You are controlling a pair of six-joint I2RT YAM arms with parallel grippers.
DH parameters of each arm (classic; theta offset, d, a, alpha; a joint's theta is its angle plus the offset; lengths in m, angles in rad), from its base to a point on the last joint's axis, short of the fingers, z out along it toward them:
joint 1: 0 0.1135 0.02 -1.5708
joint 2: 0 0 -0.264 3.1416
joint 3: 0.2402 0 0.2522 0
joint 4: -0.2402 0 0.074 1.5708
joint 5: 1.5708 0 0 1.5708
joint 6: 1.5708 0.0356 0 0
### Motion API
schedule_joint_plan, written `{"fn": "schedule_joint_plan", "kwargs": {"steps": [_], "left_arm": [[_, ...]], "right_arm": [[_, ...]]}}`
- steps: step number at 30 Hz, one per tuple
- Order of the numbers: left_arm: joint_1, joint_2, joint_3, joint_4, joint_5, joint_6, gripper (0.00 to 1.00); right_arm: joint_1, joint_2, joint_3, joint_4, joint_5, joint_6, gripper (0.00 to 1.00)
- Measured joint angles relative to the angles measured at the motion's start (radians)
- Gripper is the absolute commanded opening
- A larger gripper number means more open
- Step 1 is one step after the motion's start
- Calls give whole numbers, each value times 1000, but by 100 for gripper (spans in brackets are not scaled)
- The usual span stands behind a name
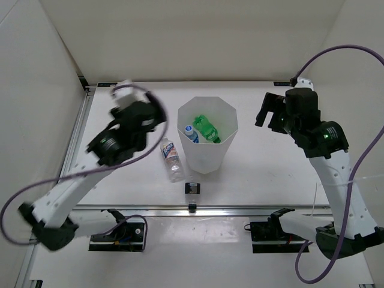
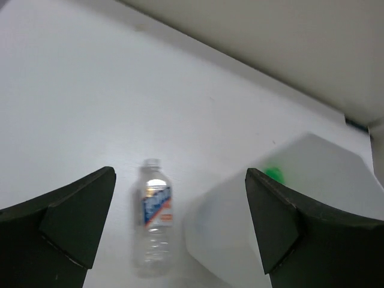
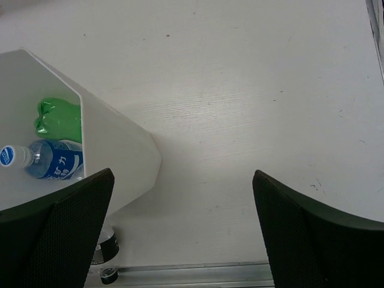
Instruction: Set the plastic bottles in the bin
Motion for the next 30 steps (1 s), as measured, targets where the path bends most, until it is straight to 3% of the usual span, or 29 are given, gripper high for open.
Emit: {"fn": "schedule_joint_plan", "kwargs": {"steps": [4, 6, 13, 17, 23, 30], "left_arm": [[193, -294, -302, 34, 39, -138, 100], [233, -321, -410, 89, 116, -154, 100], [401, 39, -540, 279, 523, -93, 100], [477, 166, -565, 346, 693, -55, 100], [505, 320, -528, 411, 833, -8, 100], [491, 431, -469, 426, 903, 11, 100]], "right_arm": [[-18, -24, 0, -19, -12, -6, 100], [-21, -26, -5, -21, -21, -8, 100], [-21, 3, -64, -24, -79, 0, 100], [-21, 42, -65, -22, -96, 1, 100], [-21, 45, -68, -20, -101, 1, 100], [-21, 48, -88, -19, -101, 0, 100]]}}
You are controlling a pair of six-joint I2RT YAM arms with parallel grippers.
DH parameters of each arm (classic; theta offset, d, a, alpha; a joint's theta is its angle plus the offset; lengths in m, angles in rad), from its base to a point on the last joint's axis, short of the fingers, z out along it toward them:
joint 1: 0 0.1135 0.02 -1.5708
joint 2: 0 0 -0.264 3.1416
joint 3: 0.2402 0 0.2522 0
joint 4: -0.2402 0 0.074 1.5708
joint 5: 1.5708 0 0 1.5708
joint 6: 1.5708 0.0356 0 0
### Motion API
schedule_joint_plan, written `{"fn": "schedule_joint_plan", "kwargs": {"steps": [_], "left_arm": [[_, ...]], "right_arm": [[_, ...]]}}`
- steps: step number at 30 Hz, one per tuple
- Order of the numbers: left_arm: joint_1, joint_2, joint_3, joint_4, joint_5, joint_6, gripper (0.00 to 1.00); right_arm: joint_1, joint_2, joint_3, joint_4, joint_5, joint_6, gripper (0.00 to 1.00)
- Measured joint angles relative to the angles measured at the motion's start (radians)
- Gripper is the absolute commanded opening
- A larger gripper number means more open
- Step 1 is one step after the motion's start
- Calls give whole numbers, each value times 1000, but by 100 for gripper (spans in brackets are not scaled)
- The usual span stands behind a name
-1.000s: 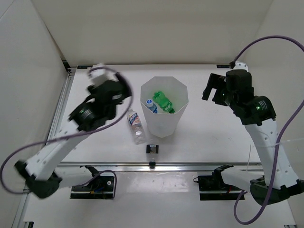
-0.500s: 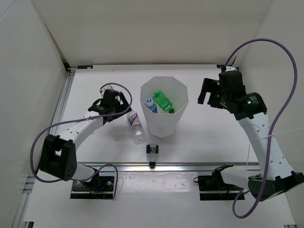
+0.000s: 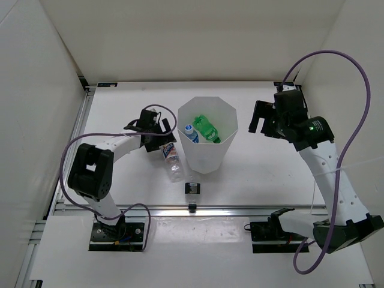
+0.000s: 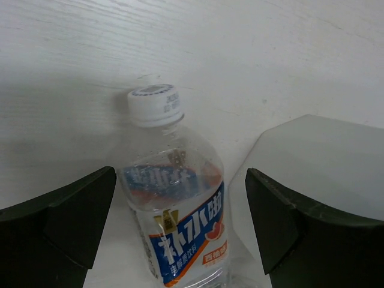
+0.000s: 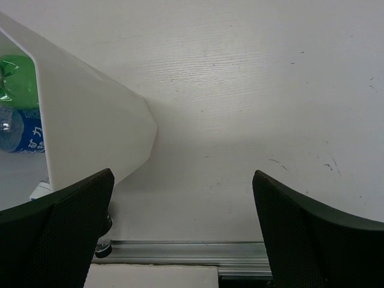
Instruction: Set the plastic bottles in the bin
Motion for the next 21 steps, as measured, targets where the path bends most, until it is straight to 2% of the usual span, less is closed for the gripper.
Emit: {"fn": "schedule_joint_plan", "kwargs": {"steps": [1, 3, 6, 7, 12, 16, 18, 21], "left_arm": [[-4, 8, 6, 2, 9, 0, 100], [-10, 24, 14, 6, 25, 6, 92], [-12, 46, 14, 10, 53, 14, 68], [-12, 47, 14, 15, 63, 14, 64], [18, -6, -46, 39, 84, 15, 58], [113, -149, -89, -54, 29, 19, 57], [159, -241, -48, -107, -23, 31, 57], [175, -335, 114, -156, -90, 54, 57]], "right_arm": [[0, 1, -3, 2, 0, 0, 100], [0, 2, -8, 3, 0, 0, 100], [0, 7, -10, 3, 1, 0, 100], [0, 8, -10, 2, 1, 0, 100], [0, 14, -10, 3, 0, 0, 100], [0, 48, -9, 3, -2, 2, 100], [0, 69, -8, 3, -8, 5, 100], [-4, 86, -7, 3, -21, 13, 100]]}}
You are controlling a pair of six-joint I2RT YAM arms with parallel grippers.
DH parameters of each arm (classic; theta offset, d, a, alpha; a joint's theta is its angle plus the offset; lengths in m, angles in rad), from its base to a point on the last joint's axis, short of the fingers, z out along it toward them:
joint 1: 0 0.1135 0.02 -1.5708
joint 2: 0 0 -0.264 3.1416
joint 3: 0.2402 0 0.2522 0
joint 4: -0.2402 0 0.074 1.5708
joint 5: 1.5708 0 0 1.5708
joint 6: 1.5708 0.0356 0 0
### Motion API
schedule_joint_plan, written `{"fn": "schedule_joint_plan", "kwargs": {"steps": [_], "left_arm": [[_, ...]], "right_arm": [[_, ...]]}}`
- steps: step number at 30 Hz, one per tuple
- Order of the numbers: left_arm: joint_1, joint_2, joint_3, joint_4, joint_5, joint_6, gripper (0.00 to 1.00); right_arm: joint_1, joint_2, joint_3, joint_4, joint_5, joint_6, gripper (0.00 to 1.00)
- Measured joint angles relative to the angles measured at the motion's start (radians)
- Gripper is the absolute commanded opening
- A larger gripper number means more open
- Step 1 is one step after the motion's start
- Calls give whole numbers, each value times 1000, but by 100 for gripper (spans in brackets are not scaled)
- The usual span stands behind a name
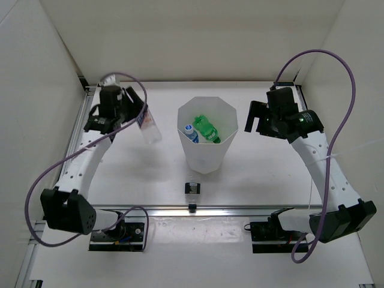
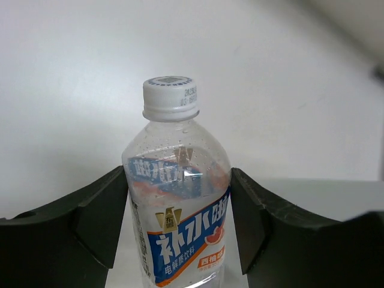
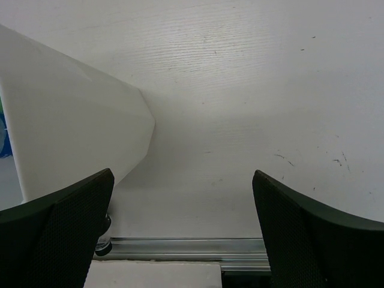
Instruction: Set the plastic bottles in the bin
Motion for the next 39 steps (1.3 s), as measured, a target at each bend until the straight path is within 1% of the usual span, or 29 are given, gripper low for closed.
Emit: {"fn": "schedule_joint_plan", "kwargs": {"steps": [5, 7, 10, 13, 15, 17, 20, 21, 22, 25, 27, 31, 34, 37, 39], "left_arm": [[-39, -22, 379, 4, -63, 42, 57], [-78, 2, 531, 8, -75, 58, 57], [-153, 66, 716, 18, -80, 78, 60], [-239, 166, 853, 33, -55, 90, 61], [-301, 235, 896, 35, -37, 99, 61], [-370, 299, 904, 29, -18, 111, 63], [-461, 352, 845, 3, -5, 124, 76], [-484, 353, 815, -10, -5, 134, 83], [-504, 350, 787, -29, -7, 146, 100], [-525, 309, 731, -65, -24, 182, 100], [-521, 240, 702, -71, -68, 202, 100], [-506, -13, 625, -58, -244, 223, 100], [-477, -231, 550, -21, -383, 234, 100], [-435, -404, 446, 7, -517, 227, 100], [-410, -482, 368, -14, -590, 200, 100]], "right_arm": [[-5, 2, 6, 1, -10, 10, 100], [-5, 2, 11, 1, -12, 10, 100], [-5, 2, 13, 2, -14, 10, 100], [-5, 1, 13, -1, -13, 13, 100], [-6, 1, 14, -6, -13, 14, 100], [-8, 0, 17, -6, -10, 17, 100], [-19, -10, 18, -7, -5, 28, 100], [-23, -15, 18, -7, -5, 32, 100], [-27, -22, 18, -7, -4, 35, 100], [-32, -53, 18, -7, -3, 48, 100], [-33, -84, 10, -4, -6, 61, 100], [-11, -201, -48, 35, -56, 77, 100], [55, -309, -98, 58, -92, 114, 100], [124, -430, -203, 84, -135, 173, 100], [177, -523, -315, 87, -166, 220, 100]]}}
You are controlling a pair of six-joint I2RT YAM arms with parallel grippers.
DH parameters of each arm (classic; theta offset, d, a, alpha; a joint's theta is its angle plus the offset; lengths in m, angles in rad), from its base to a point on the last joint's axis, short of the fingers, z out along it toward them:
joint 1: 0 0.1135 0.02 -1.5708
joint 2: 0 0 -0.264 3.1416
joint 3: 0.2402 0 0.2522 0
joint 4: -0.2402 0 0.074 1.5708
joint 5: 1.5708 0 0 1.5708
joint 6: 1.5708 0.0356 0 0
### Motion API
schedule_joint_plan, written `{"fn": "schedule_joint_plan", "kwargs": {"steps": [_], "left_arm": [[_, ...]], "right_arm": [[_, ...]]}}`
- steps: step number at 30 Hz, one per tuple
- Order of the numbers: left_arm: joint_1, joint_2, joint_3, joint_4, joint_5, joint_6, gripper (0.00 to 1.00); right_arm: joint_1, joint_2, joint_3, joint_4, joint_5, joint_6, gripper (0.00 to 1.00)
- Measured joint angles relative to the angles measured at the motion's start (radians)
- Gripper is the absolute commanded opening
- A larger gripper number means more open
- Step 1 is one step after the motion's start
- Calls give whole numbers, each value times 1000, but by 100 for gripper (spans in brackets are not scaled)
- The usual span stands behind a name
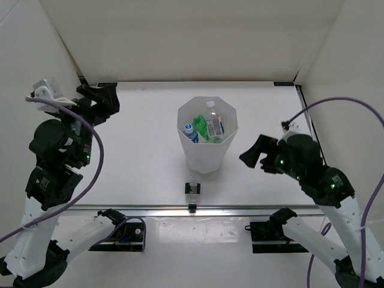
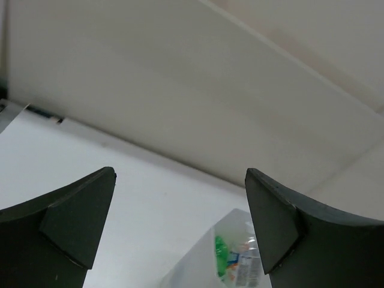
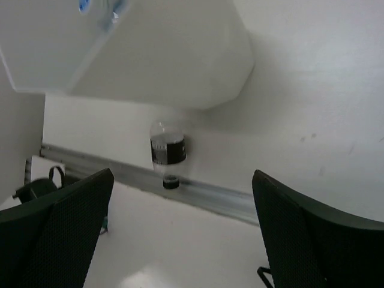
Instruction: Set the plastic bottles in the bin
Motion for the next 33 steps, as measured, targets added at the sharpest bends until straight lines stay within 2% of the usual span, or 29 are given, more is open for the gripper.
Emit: {"fn": "schedule_joint_plan", "kwargs": {"steps": [5, 9, 14, 19, 23, 33], "left_arm": [[14, -4, -131, -163, -82, -111, 100], [15, 46, -208, -286, -90, -194, 100], [15, -21, -397, -348, 0, -282, 100], [15, -127, -576, -395, 49, -401, 100], [15, -161, -612, -436, 64, -451, 100], [15, -184, -618, -507, 68, -484, 100]], "right_arm": [[128, -193, -265, -30, -64, 94, 99], [188, -203, -366, -24, -108, 107, 98], [275, -39, -397, 64, -117, 73, 98], [498, 167, -393, 185, -19, 76, 99], [639, 373, -336, 226, 82, 78, 99], [674, 705, -150, 352, 182, 75, 100]]}}
